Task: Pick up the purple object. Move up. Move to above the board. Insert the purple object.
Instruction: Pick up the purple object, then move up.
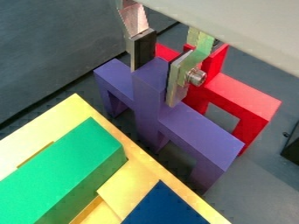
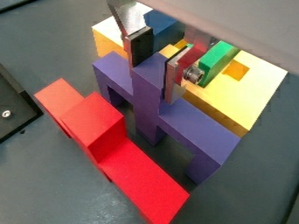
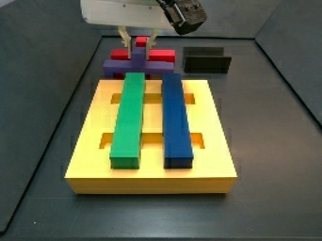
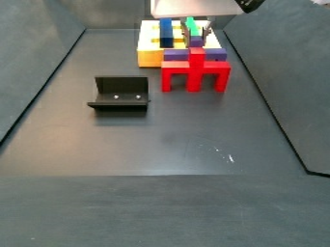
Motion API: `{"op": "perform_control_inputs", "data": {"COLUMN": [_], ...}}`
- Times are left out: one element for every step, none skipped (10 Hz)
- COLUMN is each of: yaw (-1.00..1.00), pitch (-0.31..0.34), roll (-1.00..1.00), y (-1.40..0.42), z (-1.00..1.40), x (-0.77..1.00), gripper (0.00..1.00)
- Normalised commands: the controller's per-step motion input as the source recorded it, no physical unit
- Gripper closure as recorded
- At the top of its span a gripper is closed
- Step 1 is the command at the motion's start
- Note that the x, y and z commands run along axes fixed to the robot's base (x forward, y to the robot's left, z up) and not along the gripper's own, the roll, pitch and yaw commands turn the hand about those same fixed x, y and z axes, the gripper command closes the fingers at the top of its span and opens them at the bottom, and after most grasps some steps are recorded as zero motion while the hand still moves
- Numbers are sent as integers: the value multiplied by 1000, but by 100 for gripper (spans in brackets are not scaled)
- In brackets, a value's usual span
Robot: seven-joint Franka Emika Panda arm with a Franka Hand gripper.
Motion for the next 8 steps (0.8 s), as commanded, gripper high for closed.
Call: {"op": "perform_control_inputs", "data": {"yaw": [0, 0, 0, 0, 0, 0, 0, -8], "pitch": [0, 0, 0, 0, 0, 0, 0, 20], "roll": [0, 0, 0, 0, 0, 0, 0, -1], "y": [0, 0, 0, 0, 0, 0, 0, -73], "z": [0, 0, 0, 0, 0, 0, 833, 806], "x": [0, 0, 0, 0, 0, 0, 0, -66], "gripper": [100, 100, 100, 100, 100, 100, 100, 100]}}
